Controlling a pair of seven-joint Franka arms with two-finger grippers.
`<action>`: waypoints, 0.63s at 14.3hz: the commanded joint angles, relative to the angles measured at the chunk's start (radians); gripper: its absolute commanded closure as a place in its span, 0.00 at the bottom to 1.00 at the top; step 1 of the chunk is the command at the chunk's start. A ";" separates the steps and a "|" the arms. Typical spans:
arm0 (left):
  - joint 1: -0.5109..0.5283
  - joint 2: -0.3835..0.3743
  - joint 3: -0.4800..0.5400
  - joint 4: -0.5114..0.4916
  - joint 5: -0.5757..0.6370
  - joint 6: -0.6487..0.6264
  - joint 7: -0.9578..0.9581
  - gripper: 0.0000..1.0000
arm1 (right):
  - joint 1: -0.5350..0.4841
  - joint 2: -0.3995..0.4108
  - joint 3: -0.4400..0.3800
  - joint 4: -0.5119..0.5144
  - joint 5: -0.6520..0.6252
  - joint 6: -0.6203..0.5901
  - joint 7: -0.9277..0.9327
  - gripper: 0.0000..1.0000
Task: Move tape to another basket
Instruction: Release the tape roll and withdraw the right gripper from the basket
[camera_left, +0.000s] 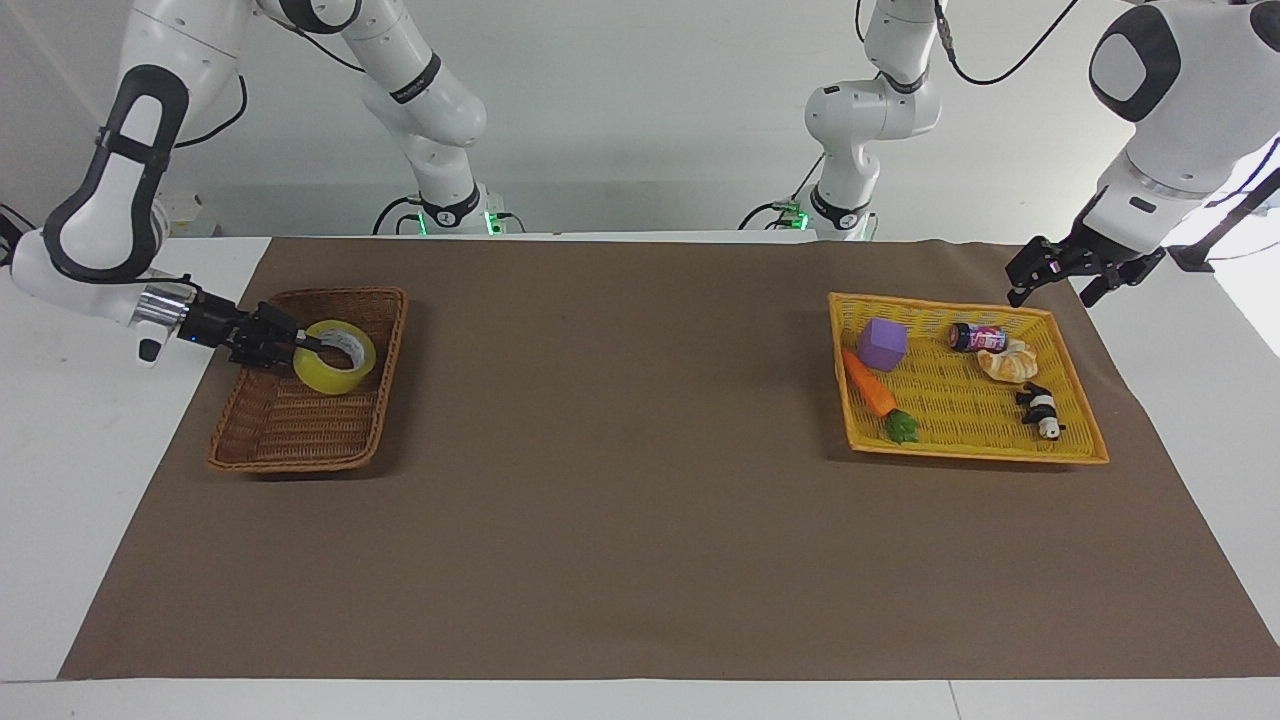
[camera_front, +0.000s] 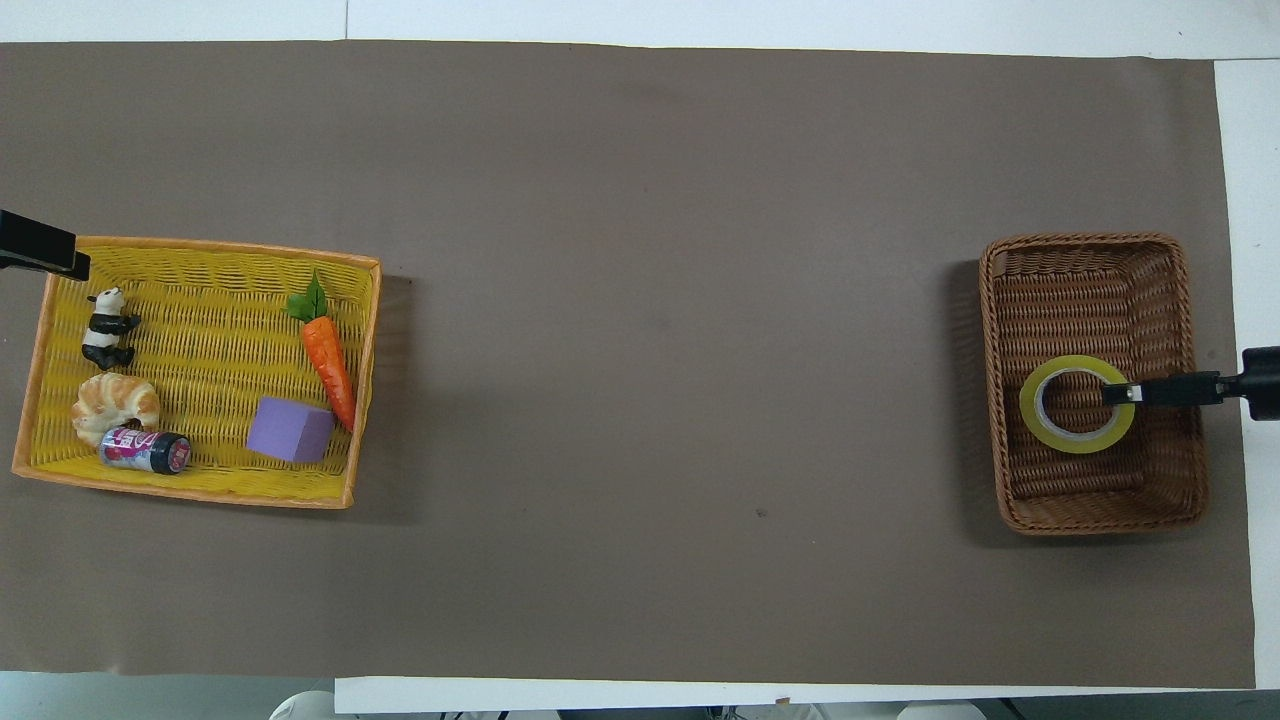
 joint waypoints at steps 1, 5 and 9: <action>0.014 -0.009 -0.008 -0.011 0.012 -0.008 0.003 0.00 | 0.019 -0.012 0.008 -0.004 -0.025 0.045 -0.064 0.00; 0.014 -0.010 -0.008 -0.011 0.012 -0.008 0.003 0.00 | 0.057 -0.038 0.008 0.039 -0.112 0.072 -0.068 0.00; 0.014 -0.009 -0.008 -0.011 0.012 -0.008 0.003 0.00 | 0.085 -0.084 0.013 0.080 -0.203 0.083 -0.066 0.00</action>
